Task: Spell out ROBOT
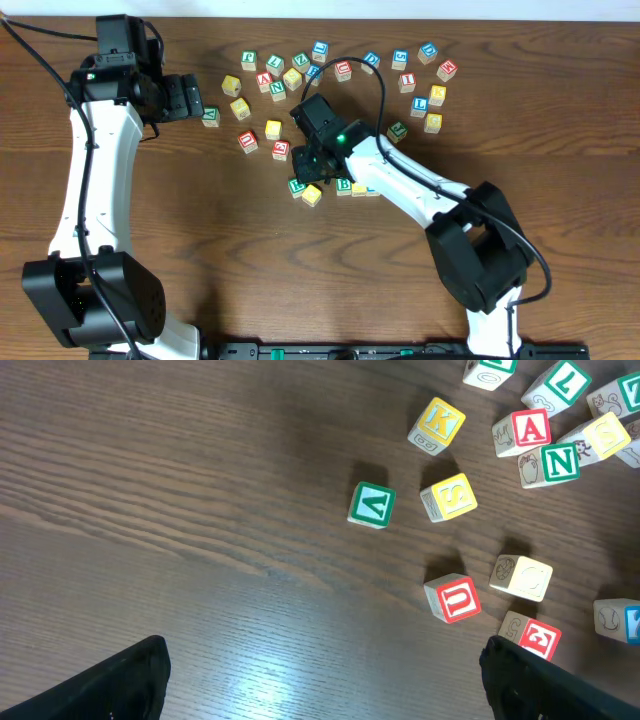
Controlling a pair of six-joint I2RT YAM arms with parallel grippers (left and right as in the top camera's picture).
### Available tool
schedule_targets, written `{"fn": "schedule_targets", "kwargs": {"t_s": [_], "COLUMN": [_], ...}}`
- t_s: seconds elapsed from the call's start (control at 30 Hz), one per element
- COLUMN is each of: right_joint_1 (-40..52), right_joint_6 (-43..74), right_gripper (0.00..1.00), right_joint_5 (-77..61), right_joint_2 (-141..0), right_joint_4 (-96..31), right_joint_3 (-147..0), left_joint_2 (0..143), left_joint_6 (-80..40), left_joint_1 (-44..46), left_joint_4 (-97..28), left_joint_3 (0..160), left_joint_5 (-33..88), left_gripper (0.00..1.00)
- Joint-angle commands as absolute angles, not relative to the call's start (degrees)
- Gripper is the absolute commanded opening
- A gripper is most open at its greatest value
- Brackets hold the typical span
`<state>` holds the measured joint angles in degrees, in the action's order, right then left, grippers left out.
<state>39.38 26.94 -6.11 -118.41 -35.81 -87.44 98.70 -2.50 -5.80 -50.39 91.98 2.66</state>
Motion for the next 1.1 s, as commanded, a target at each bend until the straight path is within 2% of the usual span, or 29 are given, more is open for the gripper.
{"fn": "schedule_targets", "kwargs": {"t_s": [0.0, 0.8, 1.07], "right_joint_1": [39.90, 42.00, 41.95], "right_joint_6": [27.11, 22.04, 29.19], "right_gripper": [0.01, 0.01, 0.01], "right_joint_5": [-7.07, -20.64, -18.96], "right_joint_2": [-120.38, -123.04, -123.04], "right_joint_4": [-36.29, -33.32, -37.04], "right_joint_3": [-88.38, -88.38, -88.38], "left_joint_2": [98.59, 98.59, 98.59], "left_joint_6": [-1.72, -1.72, -1.72], "left_joint_1": [-5.87, -5.87, -5.87], "left_joint_4": [-50.50, -50.50, -50.50], "left_joint_3": [92.86, 92.86, 92.86], "left_joint_5": [1.93, 1.93, 1.93], "left_gripper": [0.97, 0.98, 0.98]}}
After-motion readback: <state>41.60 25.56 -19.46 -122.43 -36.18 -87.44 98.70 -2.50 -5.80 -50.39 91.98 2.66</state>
